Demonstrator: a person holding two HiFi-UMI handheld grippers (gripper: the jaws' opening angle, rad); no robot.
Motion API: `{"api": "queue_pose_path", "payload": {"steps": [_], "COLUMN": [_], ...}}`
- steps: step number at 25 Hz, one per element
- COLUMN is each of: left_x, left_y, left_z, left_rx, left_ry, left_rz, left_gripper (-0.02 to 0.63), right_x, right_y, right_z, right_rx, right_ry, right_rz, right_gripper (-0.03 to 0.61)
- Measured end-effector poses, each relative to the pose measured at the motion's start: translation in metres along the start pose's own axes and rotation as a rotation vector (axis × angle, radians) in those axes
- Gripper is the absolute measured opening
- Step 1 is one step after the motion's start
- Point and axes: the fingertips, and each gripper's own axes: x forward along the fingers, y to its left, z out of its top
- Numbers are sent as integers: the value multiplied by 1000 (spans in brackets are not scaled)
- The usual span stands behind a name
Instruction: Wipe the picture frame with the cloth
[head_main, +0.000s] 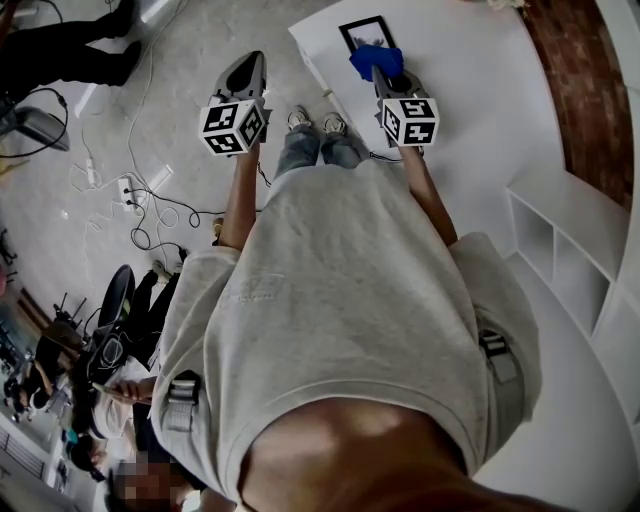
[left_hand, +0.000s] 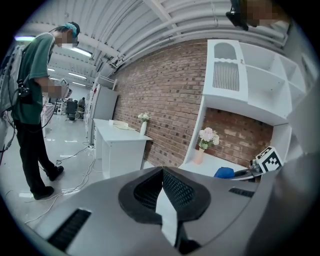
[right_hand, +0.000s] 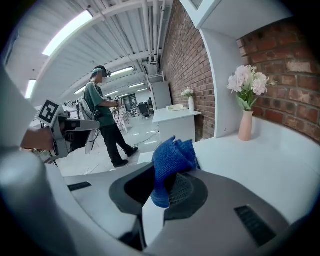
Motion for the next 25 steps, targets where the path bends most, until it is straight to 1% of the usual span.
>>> {"api": "queue_pose_path", "payload": {"steps": [3, 9, 17, 25], "left_x": [-1, 2, 3, 5], "left_y": [-1, 4, 7, 10], "left_z": [-1, 1, 4, 6], "left_rx": [1, 4, 12, 18], "left_ry": [1, 9, 11, 13], "left_rz": [0, -7, -2, 4], "left_gripper": [15, 15, 15, 15], "right_x": [1, 16, 16, 17], "right_y": [3, -7, -53, -86], "right_z": [-14, -34, -50, -54], "right_rx": [6, 39, 101, 125], "right_ry": [25, 63, 86, 97], "right_rz": [7, -12, -96, -142], "right_gripper": [57, 57, 57, 57]}}
